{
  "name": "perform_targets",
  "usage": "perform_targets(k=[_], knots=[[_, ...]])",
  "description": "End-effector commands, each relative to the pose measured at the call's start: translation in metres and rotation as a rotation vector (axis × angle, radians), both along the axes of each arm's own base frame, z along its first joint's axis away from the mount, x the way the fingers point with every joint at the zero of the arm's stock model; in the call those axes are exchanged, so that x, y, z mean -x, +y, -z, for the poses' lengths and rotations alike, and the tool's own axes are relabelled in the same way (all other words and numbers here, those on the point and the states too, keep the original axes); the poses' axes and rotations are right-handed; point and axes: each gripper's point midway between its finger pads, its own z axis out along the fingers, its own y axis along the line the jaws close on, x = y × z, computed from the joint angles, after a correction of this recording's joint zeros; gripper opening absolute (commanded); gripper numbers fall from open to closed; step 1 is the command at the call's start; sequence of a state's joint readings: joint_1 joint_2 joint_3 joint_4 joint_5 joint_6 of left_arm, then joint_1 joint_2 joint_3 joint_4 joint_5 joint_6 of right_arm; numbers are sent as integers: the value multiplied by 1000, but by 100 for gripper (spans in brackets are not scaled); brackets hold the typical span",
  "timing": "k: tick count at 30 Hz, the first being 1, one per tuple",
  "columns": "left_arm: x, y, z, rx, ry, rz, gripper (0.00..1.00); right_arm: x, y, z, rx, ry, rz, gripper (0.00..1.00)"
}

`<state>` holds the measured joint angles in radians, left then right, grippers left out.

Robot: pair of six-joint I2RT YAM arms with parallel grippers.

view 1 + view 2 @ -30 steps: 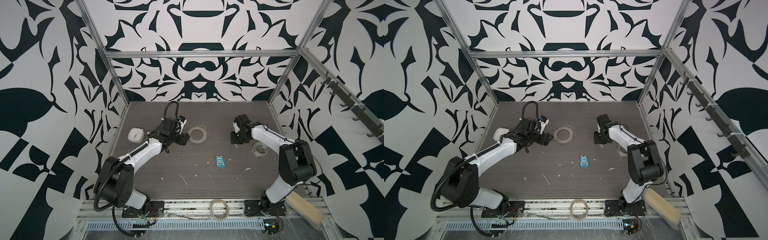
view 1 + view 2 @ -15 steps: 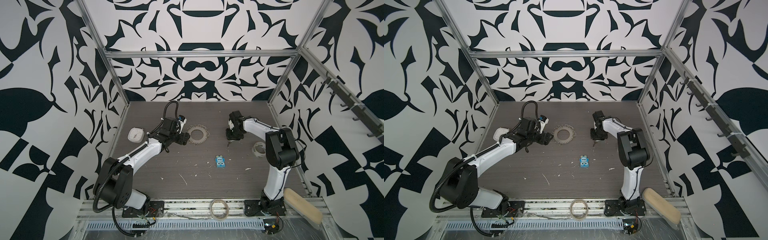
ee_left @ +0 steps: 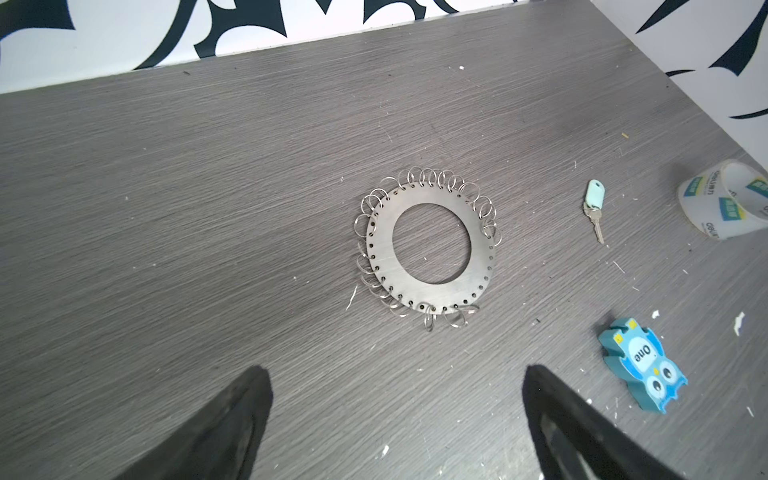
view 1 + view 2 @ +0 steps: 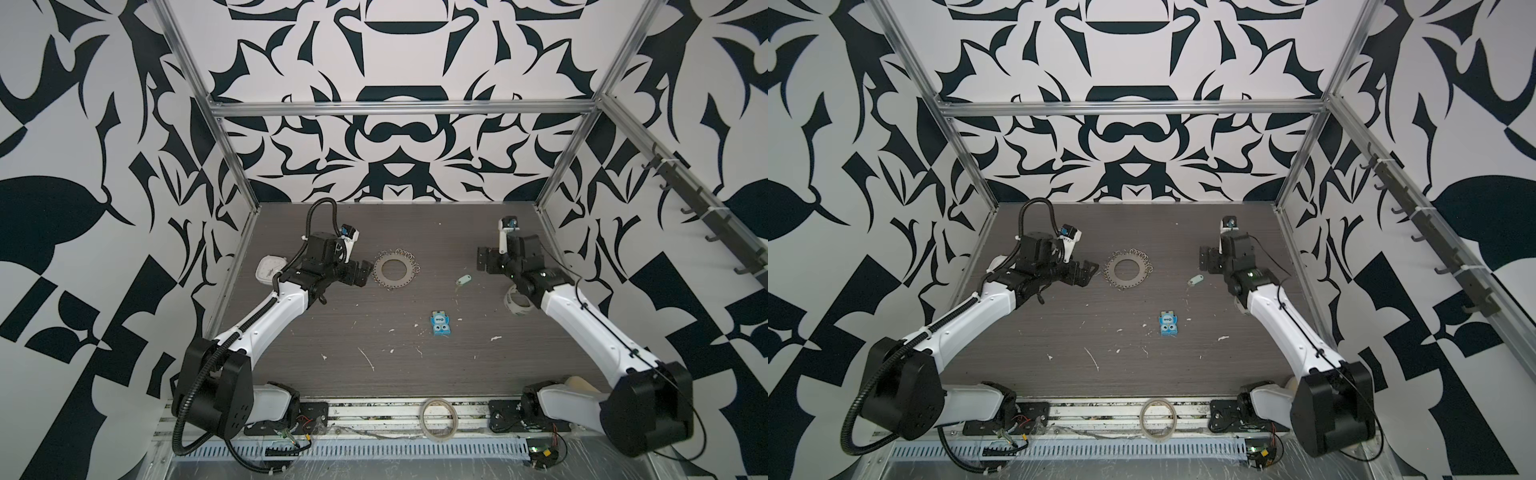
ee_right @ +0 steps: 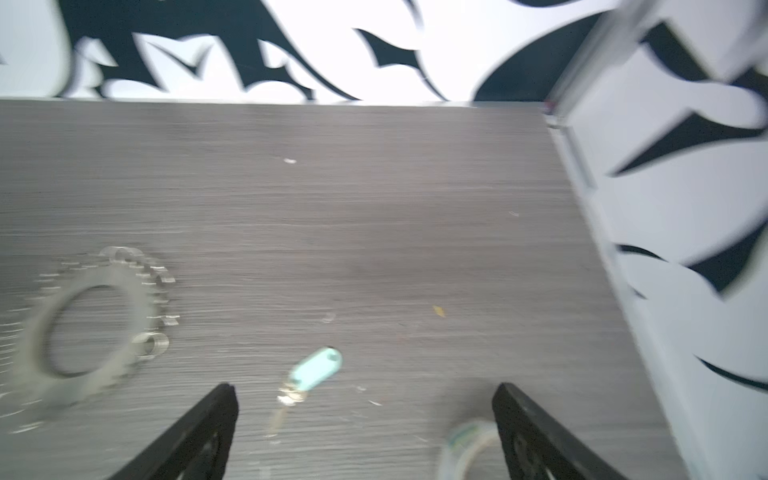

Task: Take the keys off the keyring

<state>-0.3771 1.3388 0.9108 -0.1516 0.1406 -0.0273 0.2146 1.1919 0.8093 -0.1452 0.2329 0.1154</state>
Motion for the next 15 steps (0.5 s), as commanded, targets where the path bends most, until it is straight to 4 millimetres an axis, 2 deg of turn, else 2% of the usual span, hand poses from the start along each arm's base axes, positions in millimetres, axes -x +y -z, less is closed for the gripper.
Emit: perform_targets(k=[1, 3, 6, 7, 10, 12, 14, 15], knots=[[1, 2, -12, 44, -26, 2, 99, -3, -35, 12, 171, -139, 126, 99], [-1, 10, -13, 42, -38, -26, 100, 1, -45, 22, 193, -180, 166, 99], [-12, 28, -10, 39, -87, -104, 99, 1, -49, 38, 179, -239, 194, 99], [-14, 37, -21, 48, -142, -149, 99, -1, -48, 42, 165, -259, 194, 99], [-26, 77, -16, 40, -241, -320, 99, -7, -41, 61, 157, -289, 150, 99], [-29, 120, -3, 22, -299, -498, 99, -5, -40, 78, 150, -293, 141, 99], [-23, 151, 4, 10, -343, -604, 100, 1, -34, 88, 145, -342, 94, 100], [-18, 166, 5, -13, -374, -659, 100, 1, -32, 86, 144, -389, 82, 100]])
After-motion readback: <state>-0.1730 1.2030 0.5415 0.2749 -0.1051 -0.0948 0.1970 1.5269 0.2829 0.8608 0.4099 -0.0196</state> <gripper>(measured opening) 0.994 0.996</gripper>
